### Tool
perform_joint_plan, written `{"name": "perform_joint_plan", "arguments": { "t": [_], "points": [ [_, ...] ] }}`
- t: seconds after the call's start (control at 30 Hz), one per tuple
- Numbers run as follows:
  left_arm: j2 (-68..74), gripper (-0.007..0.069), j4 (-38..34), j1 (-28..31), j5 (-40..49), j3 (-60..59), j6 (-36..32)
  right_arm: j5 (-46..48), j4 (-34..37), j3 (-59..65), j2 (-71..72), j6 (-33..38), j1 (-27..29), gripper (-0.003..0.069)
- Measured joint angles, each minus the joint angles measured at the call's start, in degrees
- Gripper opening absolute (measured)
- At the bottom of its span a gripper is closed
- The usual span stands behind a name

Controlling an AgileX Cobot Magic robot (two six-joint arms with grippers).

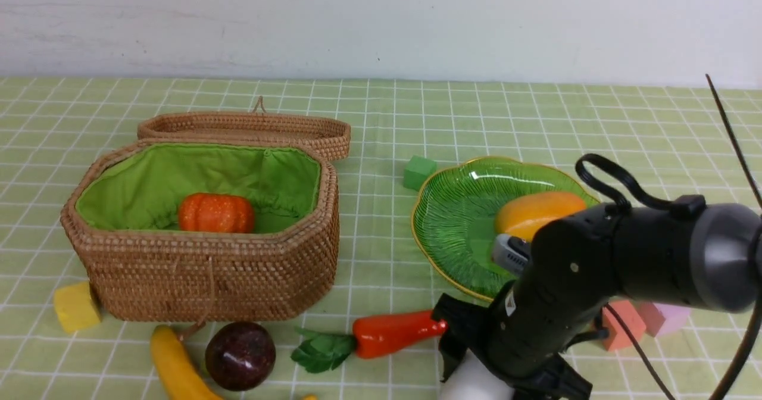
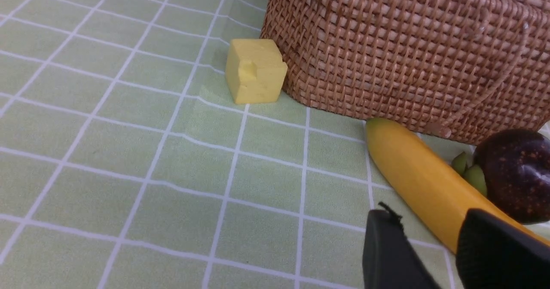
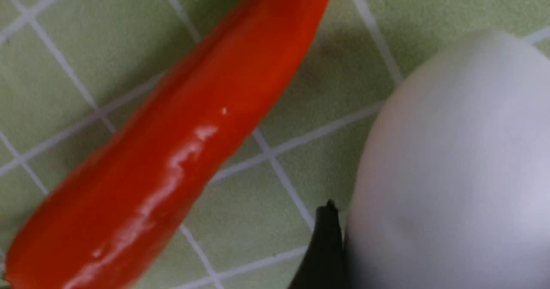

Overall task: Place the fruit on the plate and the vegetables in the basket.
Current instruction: Take a daikon with your right arm and place it on the basket on the left.

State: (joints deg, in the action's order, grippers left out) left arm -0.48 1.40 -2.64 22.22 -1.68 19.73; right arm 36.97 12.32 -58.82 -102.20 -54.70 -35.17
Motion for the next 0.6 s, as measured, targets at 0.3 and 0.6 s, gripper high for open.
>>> {"name": "perform_joint_plan", "arguments": {
  "t": [0.3,0.6],
  "points": [
    [0.00,0.0239,0.00,0.00,0.00,0.00,0.00,0.89,3.67,-2.52,9.56,22.47,0.00,0.0536],
    [0.00,0.0239,0.00,0.00,0.00,0.00,0.00,-6.89,12.69,-28.04,10.31,69.74,-0.38,0.0536]
  ]
}}
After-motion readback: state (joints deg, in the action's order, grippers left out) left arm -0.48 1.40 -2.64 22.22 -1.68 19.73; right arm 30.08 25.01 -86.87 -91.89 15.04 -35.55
